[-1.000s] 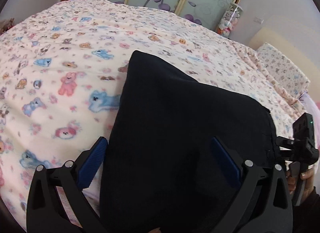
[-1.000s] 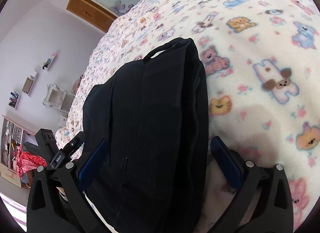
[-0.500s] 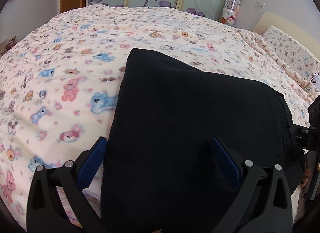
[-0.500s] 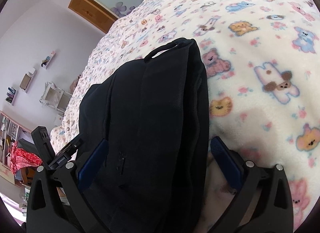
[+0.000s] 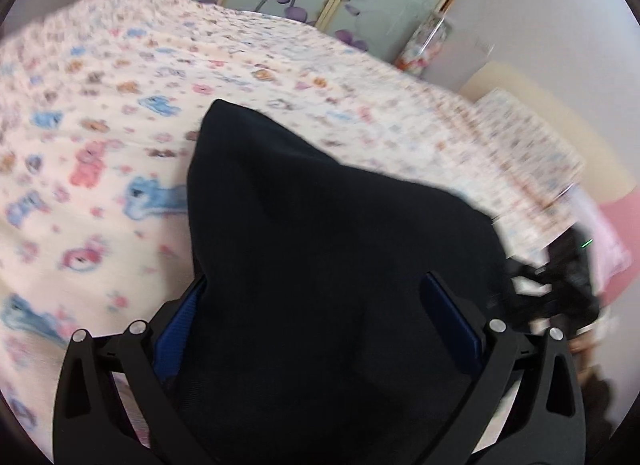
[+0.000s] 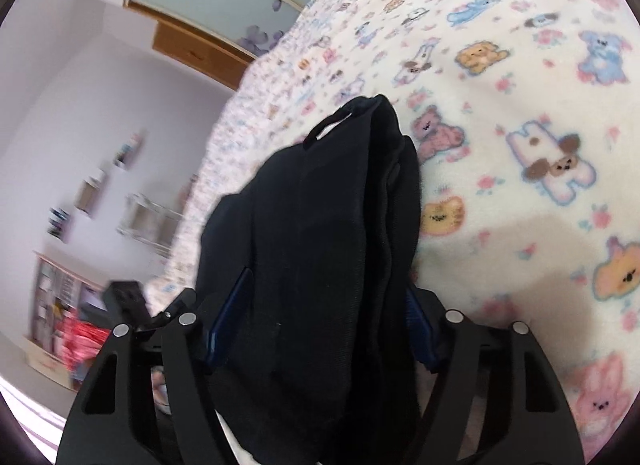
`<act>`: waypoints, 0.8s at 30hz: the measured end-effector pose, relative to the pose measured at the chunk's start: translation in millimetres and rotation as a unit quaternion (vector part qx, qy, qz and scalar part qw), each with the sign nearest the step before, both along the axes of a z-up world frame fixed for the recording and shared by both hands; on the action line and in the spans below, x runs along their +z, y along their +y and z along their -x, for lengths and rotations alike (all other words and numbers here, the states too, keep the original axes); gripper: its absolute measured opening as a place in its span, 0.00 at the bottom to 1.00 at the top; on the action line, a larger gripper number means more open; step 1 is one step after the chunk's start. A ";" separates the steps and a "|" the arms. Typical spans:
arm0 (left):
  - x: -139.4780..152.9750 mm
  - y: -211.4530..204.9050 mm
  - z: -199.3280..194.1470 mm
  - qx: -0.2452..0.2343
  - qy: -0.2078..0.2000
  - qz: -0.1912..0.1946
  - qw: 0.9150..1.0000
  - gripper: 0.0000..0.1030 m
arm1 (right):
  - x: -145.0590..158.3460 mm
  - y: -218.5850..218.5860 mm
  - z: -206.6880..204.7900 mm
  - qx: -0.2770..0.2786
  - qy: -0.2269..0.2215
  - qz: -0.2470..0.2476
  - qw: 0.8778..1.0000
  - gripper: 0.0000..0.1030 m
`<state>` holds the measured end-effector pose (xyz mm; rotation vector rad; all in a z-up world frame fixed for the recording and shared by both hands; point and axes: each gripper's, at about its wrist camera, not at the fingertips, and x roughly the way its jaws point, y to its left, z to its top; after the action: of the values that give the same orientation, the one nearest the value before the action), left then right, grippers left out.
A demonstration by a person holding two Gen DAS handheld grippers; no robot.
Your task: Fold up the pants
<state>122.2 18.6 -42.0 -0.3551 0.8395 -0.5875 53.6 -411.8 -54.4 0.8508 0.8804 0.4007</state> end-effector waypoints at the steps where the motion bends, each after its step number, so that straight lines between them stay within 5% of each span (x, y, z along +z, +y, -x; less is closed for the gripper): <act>1: -0.7 3.8 -1.5 0.000 0.006 0.018 1.000 0.98 | -1.9 -0.6 -1.6 -0.003 0.006 0.003 1.000 0.70; 5: -10.8 28.6 -12.7 0.007 0.048 0.122 0.991 0.98 | -3.5 7.0 -9.5 -0.006 0.025 0.047 0.999 0.69; 15: -28.1 48.9 -31.1 0.015 0.102 0.201 0.974 0.98 | 3.3 33.1 -14.6 0.032 0.011 0.110 0.993 0.77; 19: -32.9 59.1 -36.2 -0.002 0.120 0.258 0.959 0.98 | 5.7 16.4 -13.5 0.023 -0.007 0.030 0.999 0.66; 21: -33.8 64.5 -37.6 0.012 0.125 0.256 0.959 0.98 | 4.4 8.8 -14.1 0.015 0.006 0.012 1.000 0.58; 24: -31.8 71.8 -37.4 0.077 0.123 0.198 0.969 0.98 | 7.1 17.2 -18.0 0.013 0.038 0.100 0.994 0.59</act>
<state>159.6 90.4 -73.9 -0.8651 0.9200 -0.5724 71.6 -394.6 -47.3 0.6739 0.9855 0.2987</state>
